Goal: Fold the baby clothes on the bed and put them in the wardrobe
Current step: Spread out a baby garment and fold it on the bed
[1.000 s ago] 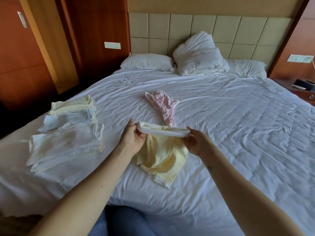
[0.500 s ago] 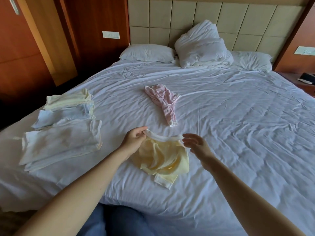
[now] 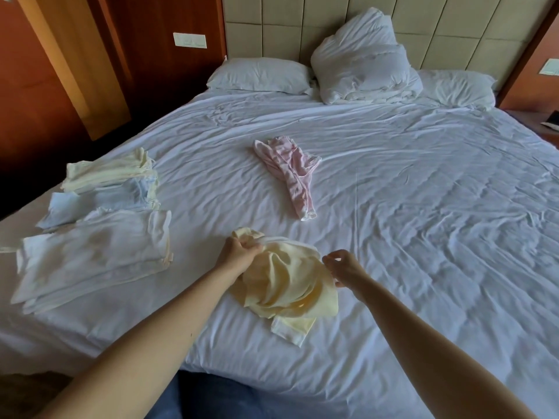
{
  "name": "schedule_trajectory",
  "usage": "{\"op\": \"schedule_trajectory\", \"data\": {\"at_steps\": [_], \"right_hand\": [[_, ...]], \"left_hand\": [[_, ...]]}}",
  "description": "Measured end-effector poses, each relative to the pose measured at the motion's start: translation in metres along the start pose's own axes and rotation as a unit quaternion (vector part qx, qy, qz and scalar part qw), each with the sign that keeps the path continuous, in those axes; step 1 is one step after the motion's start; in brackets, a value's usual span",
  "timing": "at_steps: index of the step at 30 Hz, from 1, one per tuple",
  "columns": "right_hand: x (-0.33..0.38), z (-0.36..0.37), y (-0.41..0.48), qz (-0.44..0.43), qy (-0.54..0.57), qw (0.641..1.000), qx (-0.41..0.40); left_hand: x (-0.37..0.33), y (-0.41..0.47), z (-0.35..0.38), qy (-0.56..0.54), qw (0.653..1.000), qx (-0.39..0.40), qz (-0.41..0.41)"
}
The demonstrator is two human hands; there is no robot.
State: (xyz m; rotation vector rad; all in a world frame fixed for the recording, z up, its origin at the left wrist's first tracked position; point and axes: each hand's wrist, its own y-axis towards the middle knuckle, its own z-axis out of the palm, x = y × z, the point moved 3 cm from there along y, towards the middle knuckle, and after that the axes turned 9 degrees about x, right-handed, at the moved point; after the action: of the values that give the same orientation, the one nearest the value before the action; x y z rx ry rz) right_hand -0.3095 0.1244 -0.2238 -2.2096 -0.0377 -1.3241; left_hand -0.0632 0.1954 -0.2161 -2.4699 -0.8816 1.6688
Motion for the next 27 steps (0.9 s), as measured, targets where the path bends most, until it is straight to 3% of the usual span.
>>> {"op": "schedule_trajectory", "data": {"at_steps": [6,10,12,16,21,24,27], "right_hand": [[0.006,0.002,0.013,0.045,0.047,0.996,0.057],[0.015,-0.004,0.011,0.091,0.111,0.985,0.091],[0.018,-0.01,0.008,0.103,0.099,0.984,0.103],[0.028,-0.02,-0.006,0.083,0.045,0.991,0.1],[0.054,-0.036,-0.035,-0.039,0.017,0.997,0.071],[0.08,-0.049,-0.055,-0.096,-0.092,0.99,0.047],[0.11,-0.061,-0.076,-0.127,-0.063,0.989,0.031]], "left_hand": [[-0.009,-0.003,0.005,-0.05,0.996,0.072,-0.027],[-0.016,-0.015,-0.002,-0.186,0.959,0.158,-0.146],[-0.017,-0.018,-0.011,-0.167,0.952,0.192,-0.17],[-0.02,-0.024,-0.03,-0.065,0.971,0.183,-0.138],[-0.043,-0.04,-0.054,0.041,0.99,0.131,-0.034],[-0.072,-0.054,-0.07,0.021,0.994,0.1,0.033],[-0.107,-0.072,-0.087,-0.043,0.991,0.091,0.087]]}}
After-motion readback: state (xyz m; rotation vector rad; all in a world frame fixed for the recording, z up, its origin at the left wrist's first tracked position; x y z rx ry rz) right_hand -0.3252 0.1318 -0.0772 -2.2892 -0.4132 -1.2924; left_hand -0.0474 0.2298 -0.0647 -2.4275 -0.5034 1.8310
